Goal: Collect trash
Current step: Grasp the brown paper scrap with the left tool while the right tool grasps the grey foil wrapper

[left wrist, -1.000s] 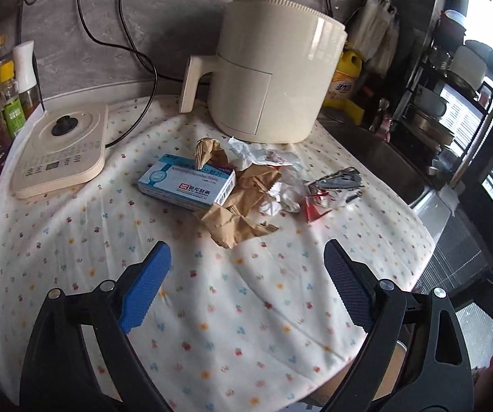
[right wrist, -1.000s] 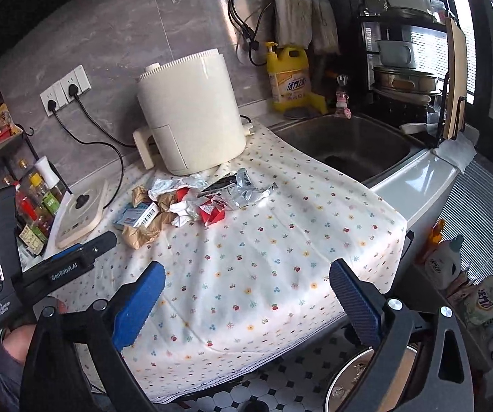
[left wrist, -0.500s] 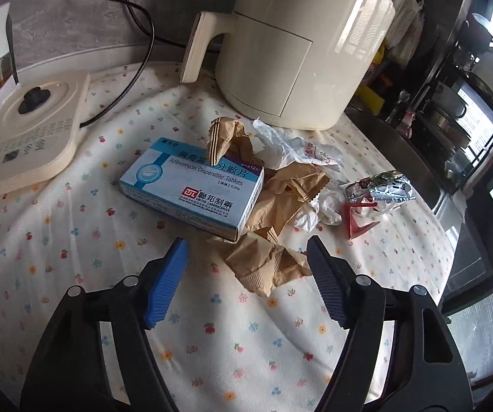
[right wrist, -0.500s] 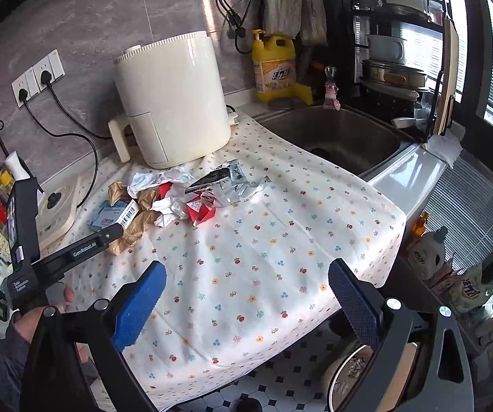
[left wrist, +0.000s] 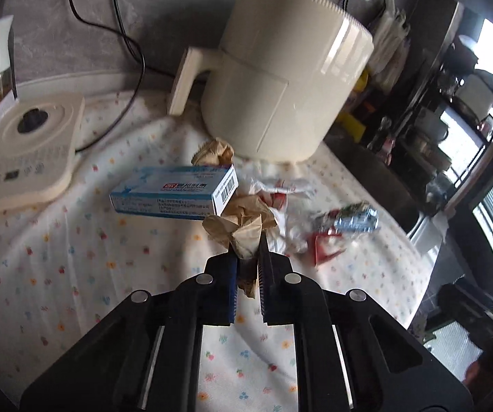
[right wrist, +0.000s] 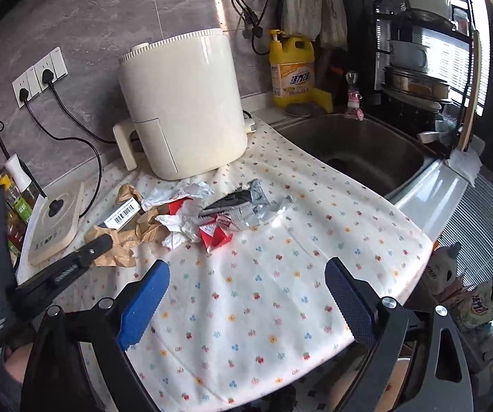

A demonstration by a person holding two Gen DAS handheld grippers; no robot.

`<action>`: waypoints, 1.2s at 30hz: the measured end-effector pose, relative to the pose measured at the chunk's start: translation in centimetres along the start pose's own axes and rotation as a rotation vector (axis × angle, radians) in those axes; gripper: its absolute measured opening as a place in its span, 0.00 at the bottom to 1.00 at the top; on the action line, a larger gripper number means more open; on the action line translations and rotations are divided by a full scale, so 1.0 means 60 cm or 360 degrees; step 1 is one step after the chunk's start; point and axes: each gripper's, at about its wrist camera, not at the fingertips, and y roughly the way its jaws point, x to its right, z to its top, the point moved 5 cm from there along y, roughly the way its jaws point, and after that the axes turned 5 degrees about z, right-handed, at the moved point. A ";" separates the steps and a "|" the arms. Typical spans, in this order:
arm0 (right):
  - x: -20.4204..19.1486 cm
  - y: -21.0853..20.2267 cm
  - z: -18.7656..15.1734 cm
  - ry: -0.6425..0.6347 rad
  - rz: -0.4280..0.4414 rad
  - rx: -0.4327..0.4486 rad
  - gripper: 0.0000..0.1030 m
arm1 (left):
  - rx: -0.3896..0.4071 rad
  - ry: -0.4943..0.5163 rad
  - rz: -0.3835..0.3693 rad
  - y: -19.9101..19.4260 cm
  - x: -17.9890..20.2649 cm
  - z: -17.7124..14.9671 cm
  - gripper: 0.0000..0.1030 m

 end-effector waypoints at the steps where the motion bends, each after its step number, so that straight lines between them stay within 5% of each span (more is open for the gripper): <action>1: -0.001 0.008 0.007 -0.0004 0.0019 0.0001 0.87 | 0.0030 -0.0003 0.0002 -0.005 0.001 0.011 0.10; 11: 0.013 0.101 0.061 0.0037 0.0167 -0.0052 0.79 | 0.0186 -0.0014 0.0123 -0.020 -0.002 0.090 0.10; 22: 0.036 0.182 0.079 0.0107 0.0242 -0.0129 0.75 | 0.0124 0.0049 0.0245 0.018 0.003 0.103 0.10; 23: 0.037 0.186 0.078 0.0113 0.0244 -0.0142 0.69 | 0.0119 0.0054 0.0250 0.020 0.002 0.102 0.10; 26: 0.033 0.205 0.069 0.0129 0.0299 -0.0253 0.14 | 0.0102 0.0059 0.0256 0.026 0.000 0.098 0.10; 29: 0.024 0.193 0.062 0.0088 0.0308 -0.0238 0.02 | 0.0095 0.0052 0.0247 0.026 -0.002 0.093 0.10; 36: -0.006 0.131 0.051 0.0004 0.0343 -0.0164 0.01 | 0.0103 0.0061 0.0181 0.008 -0.001 0.078 0.10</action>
